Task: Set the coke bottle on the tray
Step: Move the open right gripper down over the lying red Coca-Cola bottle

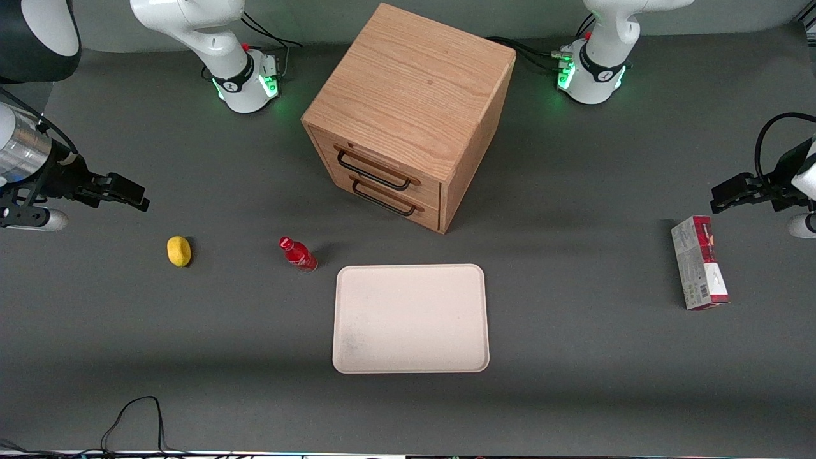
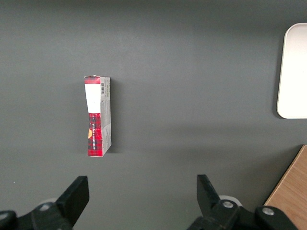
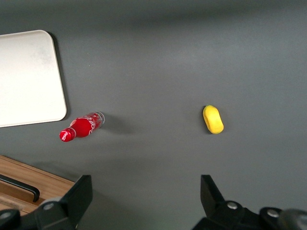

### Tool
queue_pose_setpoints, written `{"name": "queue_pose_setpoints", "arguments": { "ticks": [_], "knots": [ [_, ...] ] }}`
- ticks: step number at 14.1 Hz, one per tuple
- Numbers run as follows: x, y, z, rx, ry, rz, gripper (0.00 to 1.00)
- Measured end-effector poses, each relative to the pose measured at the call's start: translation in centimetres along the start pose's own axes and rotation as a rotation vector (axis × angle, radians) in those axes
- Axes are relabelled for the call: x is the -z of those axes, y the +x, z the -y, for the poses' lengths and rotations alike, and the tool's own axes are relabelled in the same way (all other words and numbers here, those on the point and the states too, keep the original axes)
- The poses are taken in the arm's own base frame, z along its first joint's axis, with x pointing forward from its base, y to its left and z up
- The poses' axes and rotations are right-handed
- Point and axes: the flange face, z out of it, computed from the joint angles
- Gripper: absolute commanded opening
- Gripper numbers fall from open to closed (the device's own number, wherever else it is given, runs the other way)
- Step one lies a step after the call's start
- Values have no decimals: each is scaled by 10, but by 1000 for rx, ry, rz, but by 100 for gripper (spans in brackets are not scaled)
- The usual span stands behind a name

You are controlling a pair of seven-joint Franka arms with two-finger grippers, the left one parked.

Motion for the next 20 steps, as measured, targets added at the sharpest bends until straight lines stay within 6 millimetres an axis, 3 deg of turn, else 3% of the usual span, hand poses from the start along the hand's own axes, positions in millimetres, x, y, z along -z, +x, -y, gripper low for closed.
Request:
{"name": "queue_pose_setpoints", "arguments": {
  "ticks": [4,6,8,11,14,16,20],
  "knots": [
    [-3,4,1,0,5,-31,100],
    [-22,8,9,8,11,-57,100],
    [-40,10,38,5,21,-87,100],
    [-65,10,104,51,46,-118,100],
    [-102,12,155,82,68,-97,100],
    [-134,17,175,94,70,-58,100],
    [-195,30,189,50,48,-25,100]
  ]
}}
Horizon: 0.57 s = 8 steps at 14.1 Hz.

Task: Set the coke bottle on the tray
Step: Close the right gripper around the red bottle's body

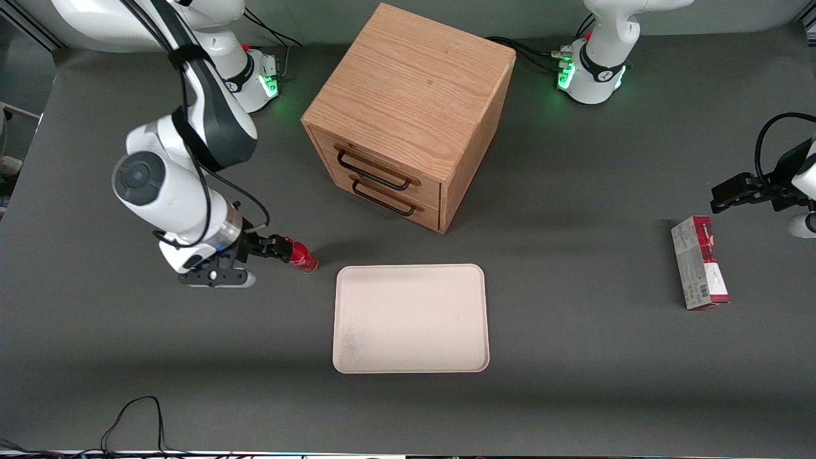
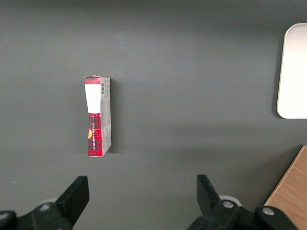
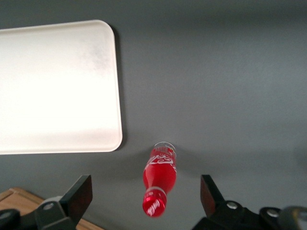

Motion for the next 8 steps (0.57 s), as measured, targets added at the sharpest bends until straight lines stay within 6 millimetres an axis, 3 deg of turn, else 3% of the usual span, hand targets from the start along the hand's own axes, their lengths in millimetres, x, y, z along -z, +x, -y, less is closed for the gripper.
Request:
{"name": "queue_pose_setpoints", "arguments": {
  "ticks": [3,8],
  "knots": [
    [-25,-6,5,8,-28,32,100],
    [-67,-33,7,44,-50,38,100]
  ]
}}
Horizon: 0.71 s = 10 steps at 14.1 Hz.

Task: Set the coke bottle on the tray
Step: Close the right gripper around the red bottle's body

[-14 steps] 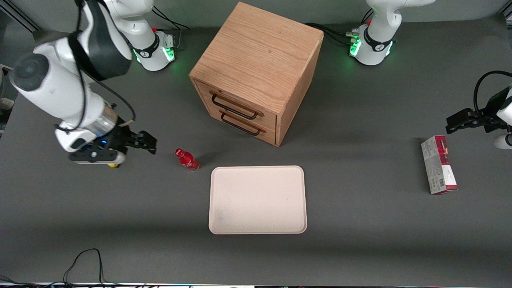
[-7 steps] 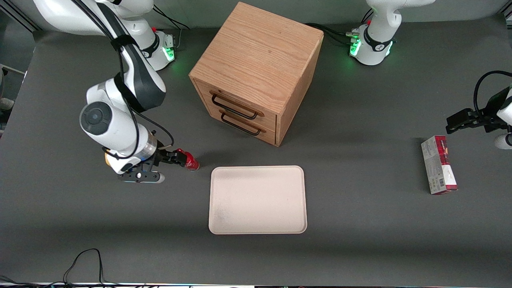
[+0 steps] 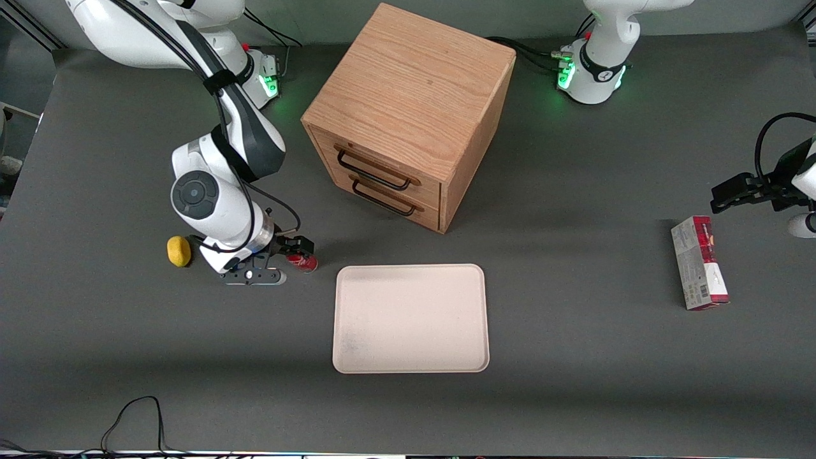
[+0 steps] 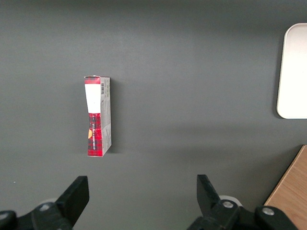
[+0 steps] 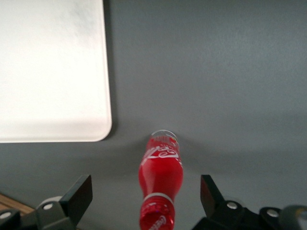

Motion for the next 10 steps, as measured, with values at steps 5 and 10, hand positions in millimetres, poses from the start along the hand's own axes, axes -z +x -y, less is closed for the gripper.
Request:
{"name": "queue_pose_setpoints", "arguments": {
  "ticks": [5,10],
  "knots": [
    [-4,-17,-5,16,-28,0,36],
    [2,-16,-5,9,-15,-33,0]
  ]
}}
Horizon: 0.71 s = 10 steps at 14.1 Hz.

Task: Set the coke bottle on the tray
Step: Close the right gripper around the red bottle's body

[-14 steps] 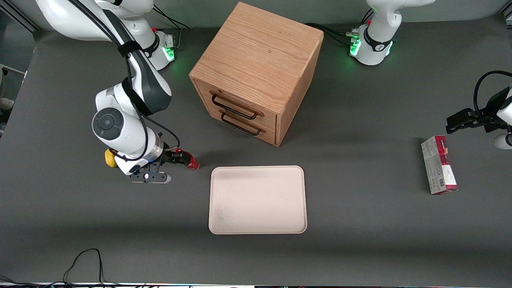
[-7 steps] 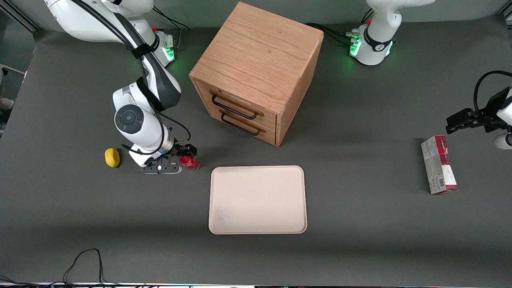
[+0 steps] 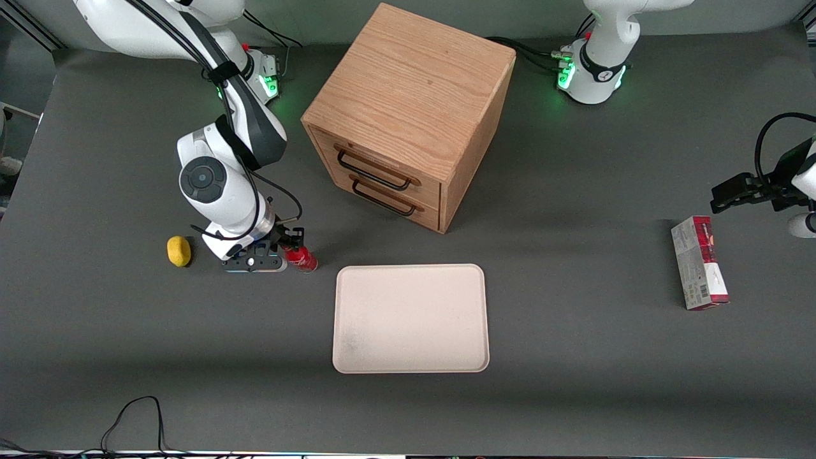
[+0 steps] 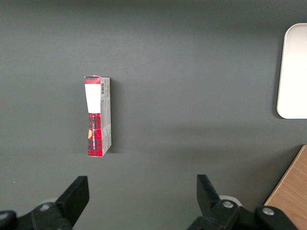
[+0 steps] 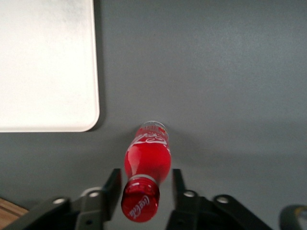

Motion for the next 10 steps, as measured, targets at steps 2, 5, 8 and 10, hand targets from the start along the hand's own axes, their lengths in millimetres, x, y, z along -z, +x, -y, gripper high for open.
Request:
{"name": "queue_pose_setpoints", "arguments": {
  "ticks": [2,5,8,10],
  "knots": [
    [1,2,-1,-3,8,-15,0],
    [5,5,-1,-6,10,-22,0],
    [45,17,-2,-17,-16,11,0],
    [100,32,-3,-31,-16,-11,0]
  ]
}}
